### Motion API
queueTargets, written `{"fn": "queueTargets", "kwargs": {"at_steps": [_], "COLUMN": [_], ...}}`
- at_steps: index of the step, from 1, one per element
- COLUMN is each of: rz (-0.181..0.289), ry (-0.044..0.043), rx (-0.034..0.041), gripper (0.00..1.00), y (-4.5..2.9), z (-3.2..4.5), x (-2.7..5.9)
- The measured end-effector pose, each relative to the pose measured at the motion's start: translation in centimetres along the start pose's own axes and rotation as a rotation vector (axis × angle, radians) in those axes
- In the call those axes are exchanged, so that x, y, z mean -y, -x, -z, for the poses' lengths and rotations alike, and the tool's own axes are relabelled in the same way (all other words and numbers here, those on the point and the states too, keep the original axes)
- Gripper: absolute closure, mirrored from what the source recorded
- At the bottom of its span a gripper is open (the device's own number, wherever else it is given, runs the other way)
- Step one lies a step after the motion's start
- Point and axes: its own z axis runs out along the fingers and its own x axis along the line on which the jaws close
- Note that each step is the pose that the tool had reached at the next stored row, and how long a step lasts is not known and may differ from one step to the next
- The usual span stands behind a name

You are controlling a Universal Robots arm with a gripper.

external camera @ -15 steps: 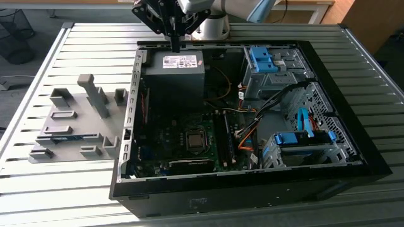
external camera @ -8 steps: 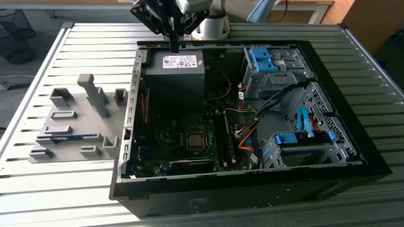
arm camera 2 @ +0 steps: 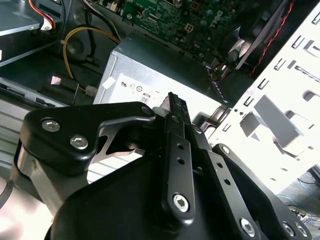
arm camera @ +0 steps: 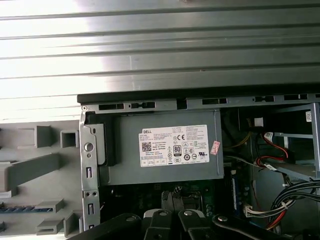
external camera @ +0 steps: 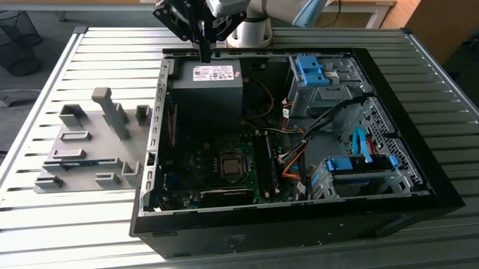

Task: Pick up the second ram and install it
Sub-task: 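Reach for the second ram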

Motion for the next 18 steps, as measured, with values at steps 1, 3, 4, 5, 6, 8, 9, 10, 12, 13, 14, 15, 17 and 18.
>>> {"fn": "queueTargets", "kwargs": {"at_steps": [1, 3, 4, 5, 6, 8, 9, 10, 12, 13, 14, 15, 17, 18], "rz": [0.0, 0.0, 0.0, 0.0, 0.0, 0.0, 0.0, 0.0, 0.0, 0.0, 0.0, 0.0, 0.0, 0.0], "ry": [0.0, -0.0001, 0.0, -0.0001, -0.0001, -0.0001, -0.0002, -0.0002, -0.0002, -0.0002, -0.0003, -0.0002, -0.0004, -0.0004], "rx": [-0.0002, -0.0006, -0.0008, -0.001, -0.0013, -0.0017, -0.0019, -0.0021, -0.0025, -0.0027, -0.003, -0.0032, -0.0037, -0.004], "gripper": [0.89, 0.89, 0.89, 0.89, 0.89, 0.89, 0.89, 0.89, 0.89, 0.89, 0.89, 0.89, 0.89, 0.89], "y": [-0.03, -0.08, -0.1, -0.13, -0.16, -0.22, -0.24, -0.27, -0.33, -0.35, -0.38, -0.4, -0.45, -0.47], "z": [0.0, -0.01, -0.02, -0.02, -0.03, -0.04, -0.04, -0.05, -0.06, -0.07, -0.07, -0.07, -0.08, -0.09], "x": [0.0, 0.01, 0.01, 0.01, 0.01, 0.02, 0.02, 0.02, 0.03, 0.03, 0.03, 0.04, 0.04, 0.04]}}
